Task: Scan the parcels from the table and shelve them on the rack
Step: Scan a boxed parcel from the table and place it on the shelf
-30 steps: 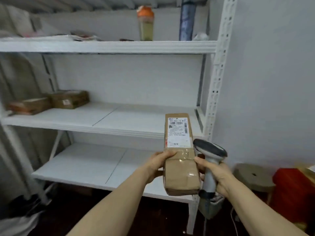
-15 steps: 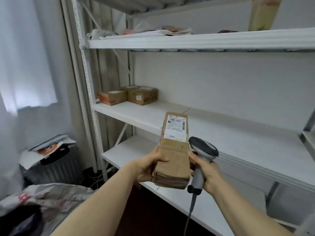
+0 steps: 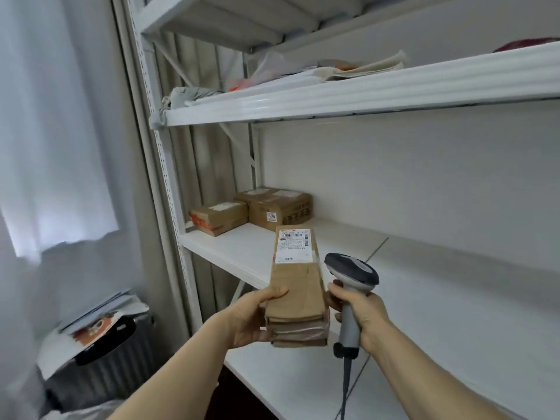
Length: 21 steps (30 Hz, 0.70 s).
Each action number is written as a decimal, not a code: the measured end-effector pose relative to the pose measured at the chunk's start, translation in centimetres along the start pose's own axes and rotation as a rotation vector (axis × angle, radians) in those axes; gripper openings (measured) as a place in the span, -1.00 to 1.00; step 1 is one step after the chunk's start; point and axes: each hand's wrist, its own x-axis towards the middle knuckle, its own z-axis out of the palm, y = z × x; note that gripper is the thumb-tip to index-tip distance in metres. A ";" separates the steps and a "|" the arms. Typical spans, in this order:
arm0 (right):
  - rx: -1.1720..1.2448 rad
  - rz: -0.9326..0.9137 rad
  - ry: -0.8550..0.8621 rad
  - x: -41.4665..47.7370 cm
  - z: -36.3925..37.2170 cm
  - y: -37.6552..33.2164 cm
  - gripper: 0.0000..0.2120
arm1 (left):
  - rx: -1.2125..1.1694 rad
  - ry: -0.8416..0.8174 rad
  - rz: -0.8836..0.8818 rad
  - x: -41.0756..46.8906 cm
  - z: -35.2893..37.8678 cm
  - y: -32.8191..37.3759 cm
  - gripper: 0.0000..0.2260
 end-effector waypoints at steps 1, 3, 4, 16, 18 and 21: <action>0.003 -0.003 -0.017 1.1 0.7 -0.4 -0.83 | -0.007 0.009 0.015 0.8 -0.7 0.7 -0.29; 0.001 -0.017 -0.035 3.2 2.0 -1.2 -0.87 | -0.026 0.033 0.045 2.5 -1.8 2.1 -0.22; 0.003 -0.019 -0.039 4.2 2.6 -1.5 -0.88 | -0.039 0.042 0.061 3.4 -2.4 2.8 -0.21; -0.115 -0.152 0.001 17.1 10.0 -7.2 -0.76 | -0.071 0.239 0.209 19.7 -10.2 13.8 -0.48; -0.093 -0.185 0.049 20.0 11.5 -7.9 -0.75 | -0.120 0.212 0.233 23.3 -11.6 15.9 -0.53; -0.041 -0.191 0.118 24.3 14.2 -8.4 -0.77 | -0.184 0.104 0.197 28.0 -14.1 19.0 -0.65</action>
